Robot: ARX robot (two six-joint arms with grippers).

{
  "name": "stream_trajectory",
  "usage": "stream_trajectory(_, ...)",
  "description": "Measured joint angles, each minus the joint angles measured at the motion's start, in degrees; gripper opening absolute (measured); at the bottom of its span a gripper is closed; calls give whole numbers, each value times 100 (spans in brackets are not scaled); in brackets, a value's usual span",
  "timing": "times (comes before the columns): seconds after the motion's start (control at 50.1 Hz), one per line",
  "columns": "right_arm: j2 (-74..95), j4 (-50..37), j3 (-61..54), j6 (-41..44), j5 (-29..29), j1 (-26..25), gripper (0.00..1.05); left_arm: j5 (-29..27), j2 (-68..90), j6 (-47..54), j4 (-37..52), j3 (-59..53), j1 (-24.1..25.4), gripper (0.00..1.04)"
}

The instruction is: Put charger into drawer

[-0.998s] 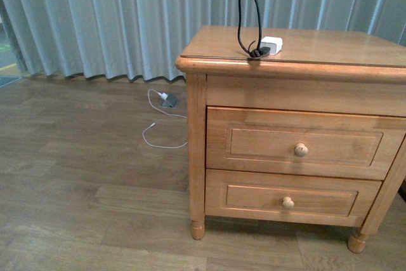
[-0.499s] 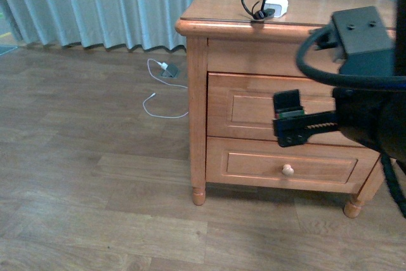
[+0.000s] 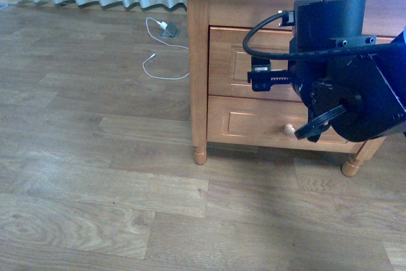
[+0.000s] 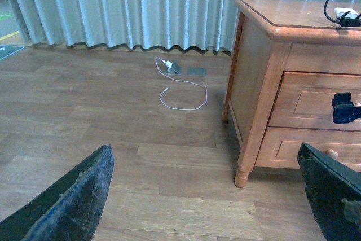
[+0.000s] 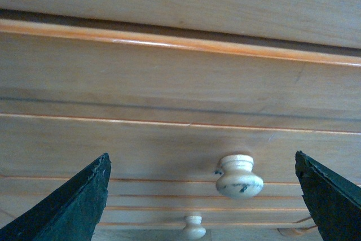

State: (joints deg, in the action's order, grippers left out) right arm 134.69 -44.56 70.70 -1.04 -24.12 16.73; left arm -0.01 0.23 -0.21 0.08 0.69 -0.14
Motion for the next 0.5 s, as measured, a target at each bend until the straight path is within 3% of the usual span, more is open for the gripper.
stream_trajectory(0.499, 299, 42, 229, 74, 284, -293, 97, 0, 0, 0, 0, 0, 0, 99)
